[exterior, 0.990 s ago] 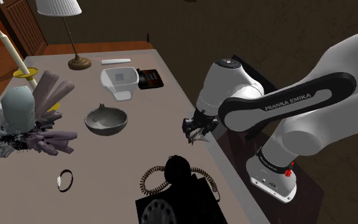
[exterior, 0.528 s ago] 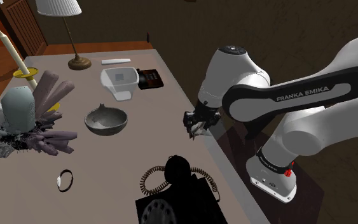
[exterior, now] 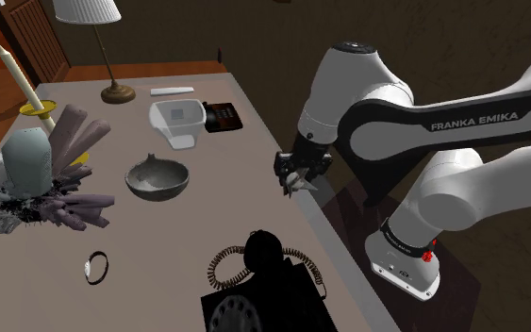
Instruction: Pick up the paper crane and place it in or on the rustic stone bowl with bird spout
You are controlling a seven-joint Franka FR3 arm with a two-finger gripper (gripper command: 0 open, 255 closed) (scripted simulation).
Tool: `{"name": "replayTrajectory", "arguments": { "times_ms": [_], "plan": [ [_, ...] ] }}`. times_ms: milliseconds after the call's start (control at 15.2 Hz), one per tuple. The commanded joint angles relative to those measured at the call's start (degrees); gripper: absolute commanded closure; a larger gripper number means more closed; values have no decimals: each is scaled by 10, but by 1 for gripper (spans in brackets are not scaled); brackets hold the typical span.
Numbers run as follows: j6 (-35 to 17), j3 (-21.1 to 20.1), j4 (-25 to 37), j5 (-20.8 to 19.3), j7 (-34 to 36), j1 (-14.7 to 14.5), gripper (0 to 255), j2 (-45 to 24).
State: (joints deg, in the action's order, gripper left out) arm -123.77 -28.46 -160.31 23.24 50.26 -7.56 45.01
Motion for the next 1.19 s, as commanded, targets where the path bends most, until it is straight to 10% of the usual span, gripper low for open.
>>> {"name": "replayTrajectory", "arguments": {
  "times_ms": [0, 792, 1122],
  "plan": [
    [18, 6, 12, -6, 0, 2, 255, 6],
    [116, 36, 83, -34, 5, 12, 255, 33],
    [66, -11, 174, -51, 30, 54, 255, -99]
  ]
}}
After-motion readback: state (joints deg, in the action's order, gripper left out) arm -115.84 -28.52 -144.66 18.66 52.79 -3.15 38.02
